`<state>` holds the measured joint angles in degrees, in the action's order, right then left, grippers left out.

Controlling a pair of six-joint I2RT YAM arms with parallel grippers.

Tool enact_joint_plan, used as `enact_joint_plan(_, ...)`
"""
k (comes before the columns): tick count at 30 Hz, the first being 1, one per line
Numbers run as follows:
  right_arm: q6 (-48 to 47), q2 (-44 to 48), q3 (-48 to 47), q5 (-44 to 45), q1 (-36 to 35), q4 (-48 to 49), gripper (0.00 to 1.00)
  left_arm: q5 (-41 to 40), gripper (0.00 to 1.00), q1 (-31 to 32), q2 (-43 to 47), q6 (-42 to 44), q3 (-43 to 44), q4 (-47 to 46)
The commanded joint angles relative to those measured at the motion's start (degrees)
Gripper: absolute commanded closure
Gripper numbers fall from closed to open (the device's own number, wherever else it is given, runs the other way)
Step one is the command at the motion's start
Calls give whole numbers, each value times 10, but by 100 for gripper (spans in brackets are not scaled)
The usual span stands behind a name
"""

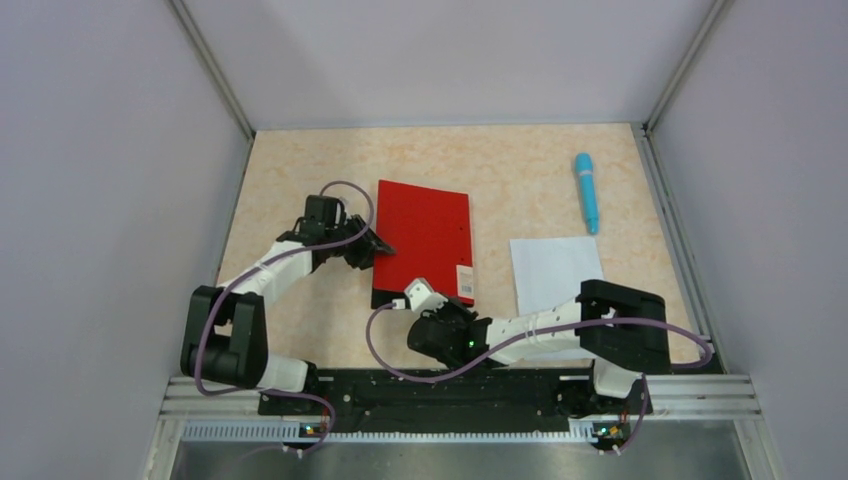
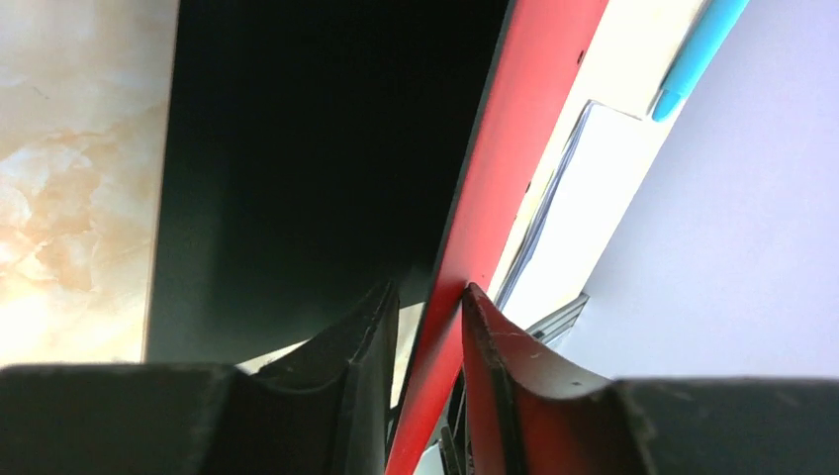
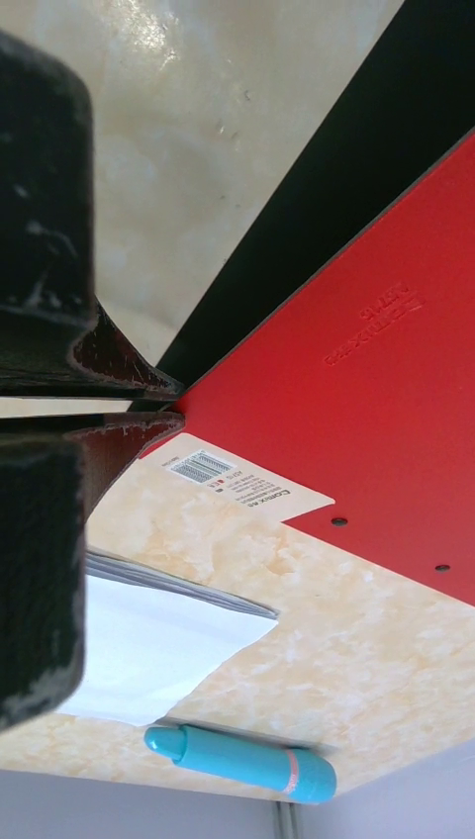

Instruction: Put the files into the folder

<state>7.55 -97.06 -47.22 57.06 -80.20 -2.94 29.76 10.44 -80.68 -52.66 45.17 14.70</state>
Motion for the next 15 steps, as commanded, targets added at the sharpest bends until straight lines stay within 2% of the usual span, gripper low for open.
enact_joint_plan(1,14,32,3,-6,-6,20,100,12,69,13,-7,14,15,-22)
enact_joint_plan(4,7,32,6,-7,-6,24,100,8,78,25,-11,16,19,-18)
enact_joint_plan(8,2,37,6,-6,-6,24,100,-2,100,36,-12,19,34,-4)
enact_joint_plan(10,3,44,10,-4,-6,24,94,-15,100,43,-9,32,48,15)
enact_joint_plan(11,3,48,14,-4,-6,24,82,-26,100,46,-8,39,57,31)
enact_joint_plan(12,4,53,15,-5,-6,24,75,-36,100,49,-4,45,64,44)
enact_joint_plan(13,5,58,16,-8,-6,22,58,-46,100,51,0,51,71,58)
enact_joint_plan(15,10,72,14,-17,-8,6,29,-70,100,52,10,63,86,93)
